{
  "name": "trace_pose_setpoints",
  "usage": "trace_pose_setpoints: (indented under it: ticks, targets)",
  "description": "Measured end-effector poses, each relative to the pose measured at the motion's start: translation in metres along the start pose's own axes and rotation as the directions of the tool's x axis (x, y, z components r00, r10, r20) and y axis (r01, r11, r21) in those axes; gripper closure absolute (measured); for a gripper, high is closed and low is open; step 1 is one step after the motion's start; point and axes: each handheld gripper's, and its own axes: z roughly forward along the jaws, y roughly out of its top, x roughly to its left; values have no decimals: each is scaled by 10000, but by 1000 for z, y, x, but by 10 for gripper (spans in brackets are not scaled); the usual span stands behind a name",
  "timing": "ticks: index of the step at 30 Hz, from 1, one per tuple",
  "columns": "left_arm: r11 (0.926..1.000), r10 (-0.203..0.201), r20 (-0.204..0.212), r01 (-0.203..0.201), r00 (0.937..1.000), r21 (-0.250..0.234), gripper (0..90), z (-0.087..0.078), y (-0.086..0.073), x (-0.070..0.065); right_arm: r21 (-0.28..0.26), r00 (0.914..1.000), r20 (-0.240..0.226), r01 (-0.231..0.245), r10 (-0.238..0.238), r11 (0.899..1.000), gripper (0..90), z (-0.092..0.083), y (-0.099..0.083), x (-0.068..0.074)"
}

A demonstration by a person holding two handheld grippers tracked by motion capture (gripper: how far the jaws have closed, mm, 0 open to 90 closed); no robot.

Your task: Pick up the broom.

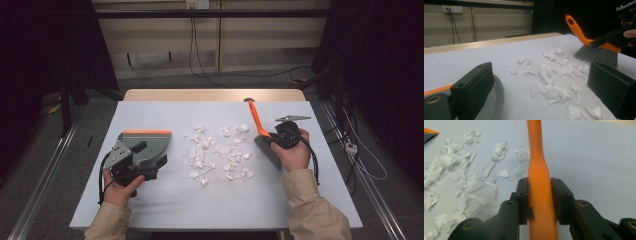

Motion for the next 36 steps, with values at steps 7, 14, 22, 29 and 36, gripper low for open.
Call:
trace_pose_setpoints:
  ticks: [7, 14, 22, 29, 36]
  targets:
    - [10000, -41, -47, 41, 10000, -60, 66, -2, -1, 1, -557, 9972, 298, 704, -688, 9960, 593, -11, -1, 8]
    - [10000, -29, -89, 29, 10000, -72, 66, -2, -1, 3, 270, 9932, 526, 1024, -1037, 9944, 583, -12, -13, 12]
    - [9999, -102, -28, 102, 9999, -72, 66, -3, -1, 5, 573, 9950, 367, 910, -932, 9942, 714, -14, -18, 7]
    - [9997, -214, -4, 214, 9998, -133, 66, -3, 0, 6, 182, 9997, 148, 177, -180, 9997, 717, -15, -20, -3]
    - [9993, -270, -46, 269, 9996, -243, 62, -7, 1, 8, -450, 10000, -34, 38, -39, 9990, 717, -17, -14, -12]
